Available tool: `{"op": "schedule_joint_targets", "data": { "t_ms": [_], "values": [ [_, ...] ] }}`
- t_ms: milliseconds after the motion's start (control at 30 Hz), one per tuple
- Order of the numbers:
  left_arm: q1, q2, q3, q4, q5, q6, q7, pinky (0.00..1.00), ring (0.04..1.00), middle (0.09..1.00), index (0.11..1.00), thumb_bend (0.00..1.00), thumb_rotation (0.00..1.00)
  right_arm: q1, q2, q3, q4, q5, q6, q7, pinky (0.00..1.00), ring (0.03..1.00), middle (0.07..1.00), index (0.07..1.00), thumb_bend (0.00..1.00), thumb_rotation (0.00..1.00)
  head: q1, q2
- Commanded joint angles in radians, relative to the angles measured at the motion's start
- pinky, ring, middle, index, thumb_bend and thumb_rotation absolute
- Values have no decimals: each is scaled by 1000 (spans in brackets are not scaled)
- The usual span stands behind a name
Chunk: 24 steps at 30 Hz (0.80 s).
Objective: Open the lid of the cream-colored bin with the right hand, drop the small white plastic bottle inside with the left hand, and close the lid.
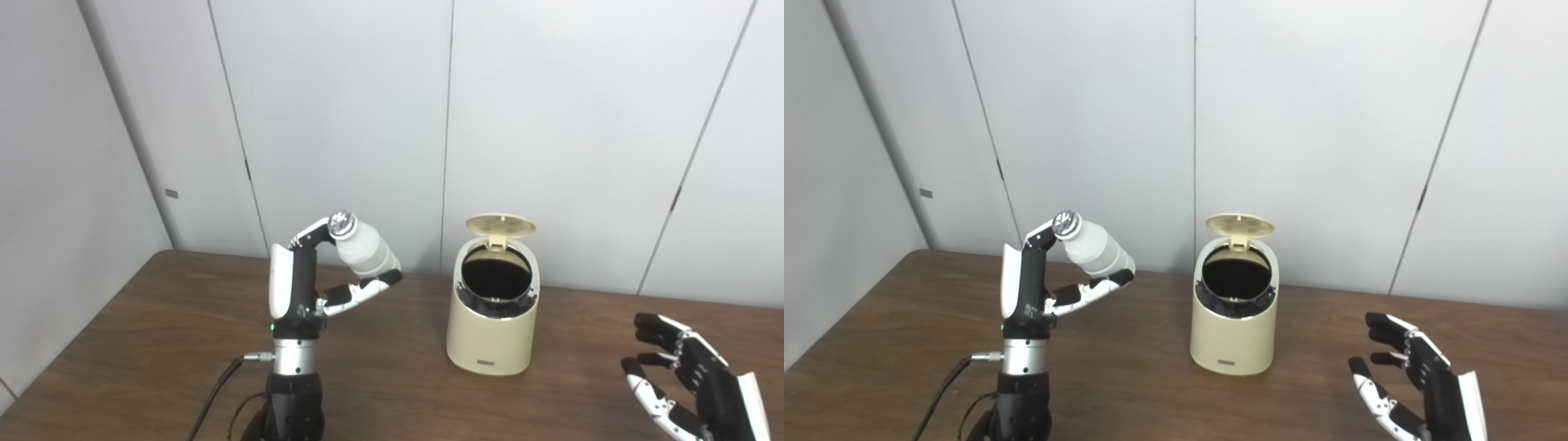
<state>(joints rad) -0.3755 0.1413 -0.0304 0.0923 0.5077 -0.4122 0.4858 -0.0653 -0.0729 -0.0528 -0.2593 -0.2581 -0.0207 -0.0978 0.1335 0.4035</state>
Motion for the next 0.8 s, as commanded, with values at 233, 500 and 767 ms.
{"op": "schedule_joint_targets", "data": {
  "t_ms": [233,500,767],
  "values": [
    [-92,27,-89,-21,88,-57,75,540,513,485,455,501,0,-44,-2,-6,52,1,-110,-41,629,741,750,718,121,0,-28,-22],
    [-163,98,-248,81,138,-58,264,602,550,477,488,513,0,-49,-3,-7,95,0,-157,-57,613,725,745,712,169,0,-61,-31],
    [-244,124,-377,198,142,-58,375,695,672,486,474,523,0,-50,-8,-5,129,-19,-197,-78,600,720,744,713,196,0,-82,-31]
  ]
}}
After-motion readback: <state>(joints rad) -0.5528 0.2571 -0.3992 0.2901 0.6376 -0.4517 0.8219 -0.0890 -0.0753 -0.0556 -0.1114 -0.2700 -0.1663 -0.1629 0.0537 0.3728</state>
